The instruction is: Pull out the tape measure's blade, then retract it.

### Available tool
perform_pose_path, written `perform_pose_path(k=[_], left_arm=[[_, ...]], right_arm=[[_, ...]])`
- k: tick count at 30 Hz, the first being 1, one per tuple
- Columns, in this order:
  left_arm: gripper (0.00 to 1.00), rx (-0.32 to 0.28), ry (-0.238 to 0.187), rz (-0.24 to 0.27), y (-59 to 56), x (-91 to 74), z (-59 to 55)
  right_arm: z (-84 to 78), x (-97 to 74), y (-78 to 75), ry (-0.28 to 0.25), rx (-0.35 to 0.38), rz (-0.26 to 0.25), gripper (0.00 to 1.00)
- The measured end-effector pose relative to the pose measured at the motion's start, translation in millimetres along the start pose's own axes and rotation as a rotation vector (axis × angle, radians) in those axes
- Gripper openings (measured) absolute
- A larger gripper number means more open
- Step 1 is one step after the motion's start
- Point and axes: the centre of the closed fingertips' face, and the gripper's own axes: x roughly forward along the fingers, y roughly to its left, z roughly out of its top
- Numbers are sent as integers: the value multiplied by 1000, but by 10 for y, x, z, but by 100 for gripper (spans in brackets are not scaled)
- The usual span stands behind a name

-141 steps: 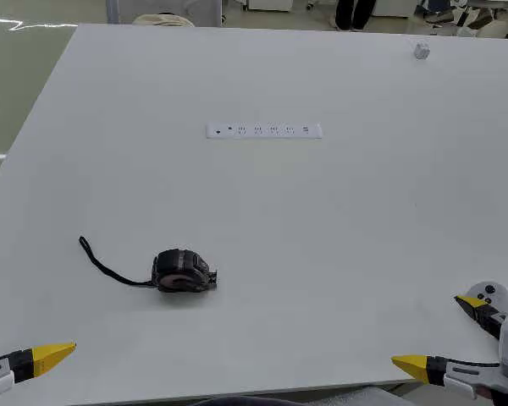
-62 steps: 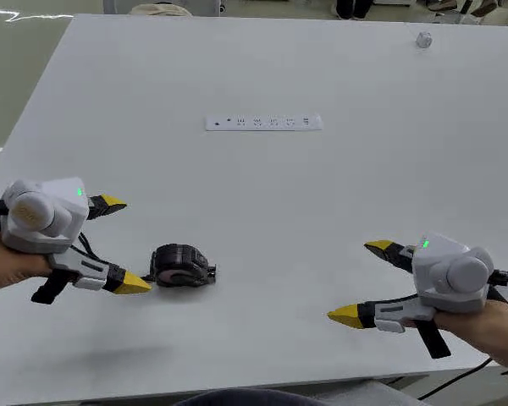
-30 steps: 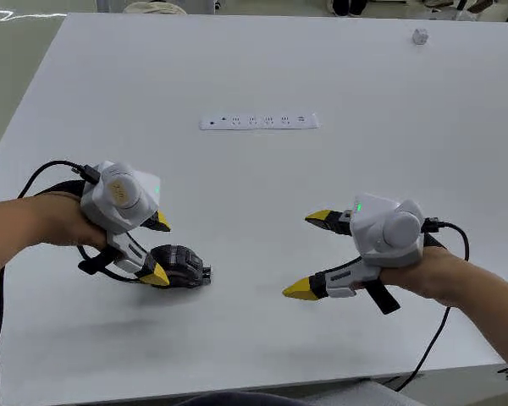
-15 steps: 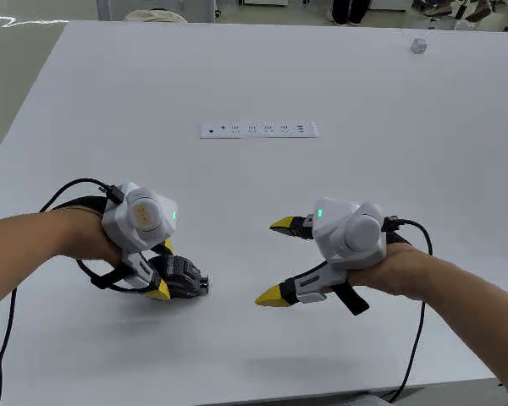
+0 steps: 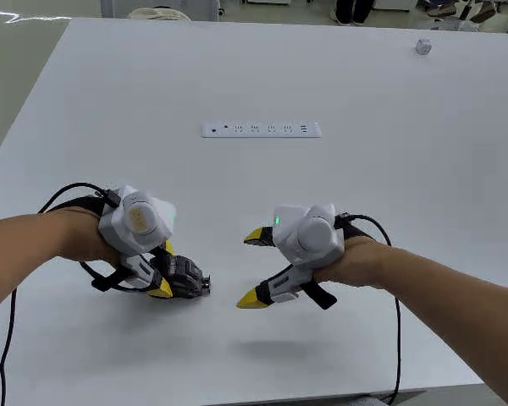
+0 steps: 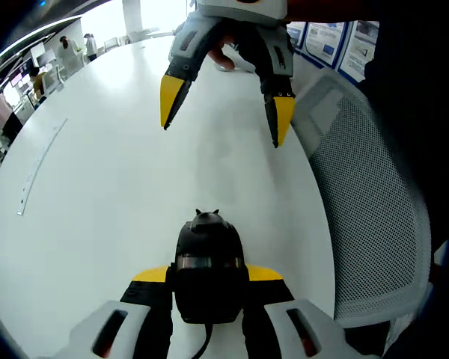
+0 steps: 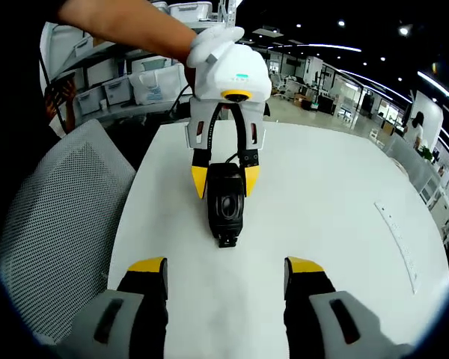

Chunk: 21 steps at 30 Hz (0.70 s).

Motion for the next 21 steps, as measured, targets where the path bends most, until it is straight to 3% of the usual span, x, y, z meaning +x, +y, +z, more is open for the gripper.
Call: perform_pose_path(k=[6,13,21], left_arm=[[32,2,6,3,5,11,12],[32,2,-5,6,19,-3,21],[32,-8,-19,10,29,-14,28]], right_arm=[[34,157,-47,16,-10,14,61],[-129,401,-14,98,-43,63,55],[-63,529,-83,101,-13,66,50]])
